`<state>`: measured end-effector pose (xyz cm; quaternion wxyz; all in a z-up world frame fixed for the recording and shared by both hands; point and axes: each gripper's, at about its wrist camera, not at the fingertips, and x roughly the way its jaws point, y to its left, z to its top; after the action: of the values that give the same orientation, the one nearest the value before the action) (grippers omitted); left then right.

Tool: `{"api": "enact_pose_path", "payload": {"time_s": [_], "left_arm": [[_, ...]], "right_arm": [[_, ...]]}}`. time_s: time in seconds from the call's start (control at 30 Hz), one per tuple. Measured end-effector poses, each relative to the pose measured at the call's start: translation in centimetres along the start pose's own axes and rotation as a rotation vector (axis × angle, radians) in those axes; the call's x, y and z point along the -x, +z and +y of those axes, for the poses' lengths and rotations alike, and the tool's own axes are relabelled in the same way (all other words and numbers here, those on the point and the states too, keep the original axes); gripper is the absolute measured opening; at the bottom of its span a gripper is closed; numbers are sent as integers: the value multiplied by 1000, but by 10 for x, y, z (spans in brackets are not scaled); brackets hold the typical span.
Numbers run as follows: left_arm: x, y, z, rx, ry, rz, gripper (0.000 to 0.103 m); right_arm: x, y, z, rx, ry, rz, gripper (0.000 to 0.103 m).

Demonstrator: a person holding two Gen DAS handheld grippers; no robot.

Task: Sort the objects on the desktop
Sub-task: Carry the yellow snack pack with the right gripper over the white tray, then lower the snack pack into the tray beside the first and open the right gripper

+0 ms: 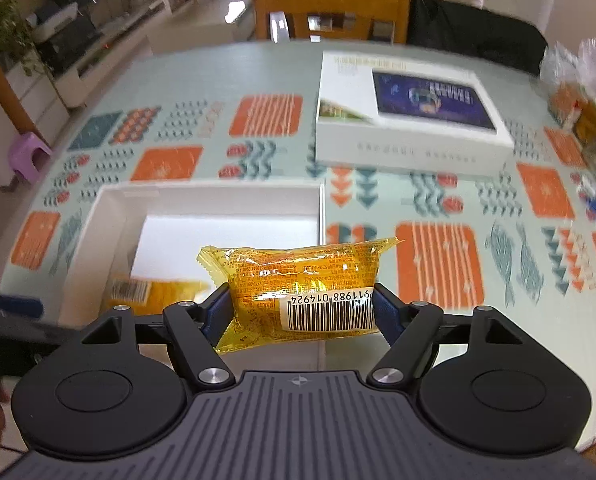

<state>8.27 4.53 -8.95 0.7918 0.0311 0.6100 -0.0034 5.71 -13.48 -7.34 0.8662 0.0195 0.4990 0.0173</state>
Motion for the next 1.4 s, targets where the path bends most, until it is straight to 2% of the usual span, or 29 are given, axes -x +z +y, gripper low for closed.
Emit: {"api": "enact_pose_path", "payload": {"time_s": [0.13, 0.73, 1.17, 1.27, 1.4], "left_arm": [[-4, 5, 7, -26, -2, 0, 103], [-28, 26, 40, -72, -39, 41, 103], [-36, 32, 56, -80, -52, 51, 103], [-36, 31, 55, -88, -55, 51, 103], [-37, 31, 53, -98, -65, 51, 103]], "right_arm": [[-12, -8, 10, -18, -19, 53, 90], [-44, -1, 38, -71, -30, 90, 92], [-93, -8, 51, -75, -68, 155, 93], [-98, -10, 50, -74, -81, 153, 102], [-92, -10, 49, -85, -79, 139, 103]]}}
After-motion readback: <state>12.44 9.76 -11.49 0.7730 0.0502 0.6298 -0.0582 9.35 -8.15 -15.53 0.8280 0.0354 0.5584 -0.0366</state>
